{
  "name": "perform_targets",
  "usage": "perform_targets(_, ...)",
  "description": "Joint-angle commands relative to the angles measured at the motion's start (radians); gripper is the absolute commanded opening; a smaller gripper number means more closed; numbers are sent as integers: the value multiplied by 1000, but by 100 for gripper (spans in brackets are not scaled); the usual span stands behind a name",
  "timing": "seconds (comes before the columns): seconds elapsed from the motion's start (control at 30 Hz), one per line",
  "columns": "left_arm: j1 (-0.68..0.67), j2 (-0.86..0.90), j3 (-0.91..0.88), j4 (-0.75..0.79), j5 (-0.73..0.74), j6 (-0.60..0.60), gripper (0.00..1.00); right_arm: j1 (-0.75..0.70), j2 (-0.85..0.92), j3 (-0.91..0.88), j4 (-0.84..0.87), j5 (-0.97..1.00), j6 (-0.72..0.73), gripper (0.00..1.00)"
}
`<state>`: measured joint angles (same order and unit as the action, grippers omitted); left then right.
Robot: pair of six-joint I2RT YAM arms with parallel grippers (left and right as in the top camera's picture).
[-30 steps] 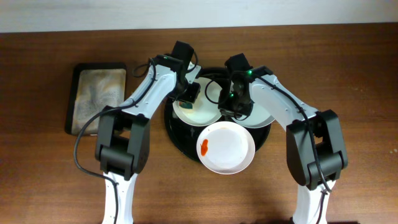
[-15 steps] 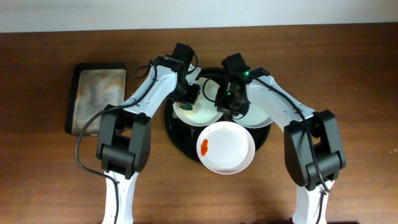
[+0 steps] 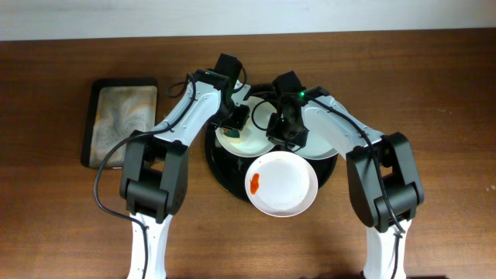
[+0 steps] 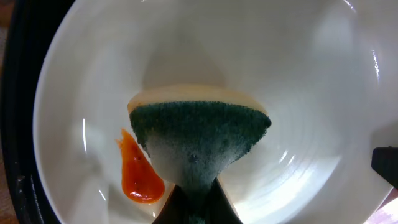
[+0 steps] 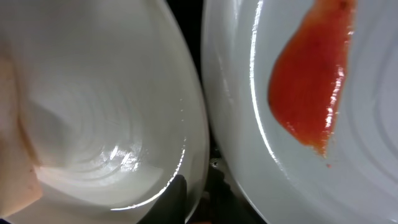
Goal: Clean dirty plates on tray and stack at the side
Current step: 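Grip the rim of the upper-right plate with the right gripper, then hold the plate tilted with the right gripper and scrub it with the sponge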
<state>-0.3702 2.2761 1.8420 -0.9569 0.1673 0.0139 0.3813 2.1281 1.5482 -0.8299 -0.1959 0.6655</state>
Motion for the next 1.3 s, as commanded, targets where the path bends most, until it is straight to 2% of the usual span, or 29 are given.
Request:
perform_targets(0.0,5,2,-3,-2,4,-6,0,5,10,-1,-2,51,25,8)
perform_targets(0.07,5,2,-3,-2,9,-6,0,5,11,-1,3,51,24,5)
perform_targets(0.2,5,2,-3,-2,38,-6,0,5,12,-1,8,51,24,4)
perform_targets(0.33,5,2,-2,2,129,-8,0,5,12,-1,8,51,24,4)
perform_targets(0.5,5,2,-2,-13,169,-81,0,5,12,-1,7,50,24,4)
perform_targets(0.63,5,2,-24,-28,63,-134,0,5,12,-1,7,51,45,4)
perform_targets(0.87,5,2,-122,-24,-90,-134,0,5,12,-1,8,50,51,4)
perform_targets(1.27,5,2,-126,-41,-425,-141,0,4,12,-1,5,51,85,4)
